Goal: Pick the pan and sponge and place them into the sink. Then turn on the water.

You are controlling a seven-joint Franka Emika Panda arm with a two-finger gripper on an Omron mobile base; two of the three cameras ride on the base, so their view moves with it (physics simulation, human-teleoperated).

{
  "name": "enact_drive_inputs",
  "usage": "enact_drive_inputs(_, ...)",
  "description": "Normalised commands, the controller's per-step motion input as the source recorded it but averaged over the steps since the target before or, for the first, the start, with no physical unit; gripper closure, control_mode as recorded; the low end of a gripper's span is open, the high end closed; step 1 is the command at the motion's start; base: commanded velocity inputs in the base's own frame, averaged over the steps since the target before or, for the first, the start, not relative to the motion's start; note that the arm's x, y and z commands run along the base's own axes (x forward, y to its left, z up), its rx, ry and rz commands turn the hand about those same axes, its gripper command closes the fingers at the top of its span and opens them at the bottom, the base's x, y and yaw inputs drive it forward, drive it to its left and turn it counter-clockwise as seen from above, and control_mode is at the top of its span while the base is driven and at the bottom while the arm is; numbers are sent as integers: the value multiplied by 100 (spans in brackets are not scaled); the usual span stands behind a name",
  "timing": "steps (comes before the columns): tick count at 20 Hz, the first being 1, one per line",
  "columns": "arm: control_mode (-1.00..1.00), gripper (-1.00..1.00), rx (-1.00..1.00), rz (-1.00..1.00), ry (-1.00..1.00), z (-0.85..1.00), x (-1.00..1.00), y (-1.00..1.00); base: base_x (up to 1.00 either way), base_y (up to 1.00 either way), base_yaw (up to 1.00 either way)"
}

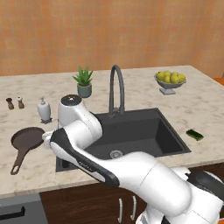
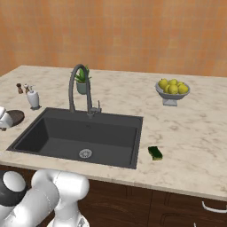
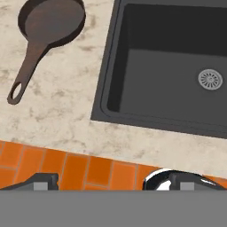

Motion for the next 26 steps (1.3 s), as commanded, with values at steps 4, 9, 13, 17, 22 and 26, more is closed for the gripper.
enact_drive_inputs(4,-100,-100,0,0,8,-10,25,58,0,0,0)
enact_drive_inputs(9,-100,-100,1,0,6,-5,19,26,0,0,0)
enact_drive_inputs(13,-100,-100,2,0,0,-15,4,31,0,0,0)
enact_drive_inputs(17,-100,-100,0,0,0,-16,8,47,0,0,0)
enact_drive_inputs(22,-100,-100,0,0,0,-13,12,45,0,0,0)
enact_drive_inputs(26,-100,-100,0,0,0,-18,7,49,0,0,0)
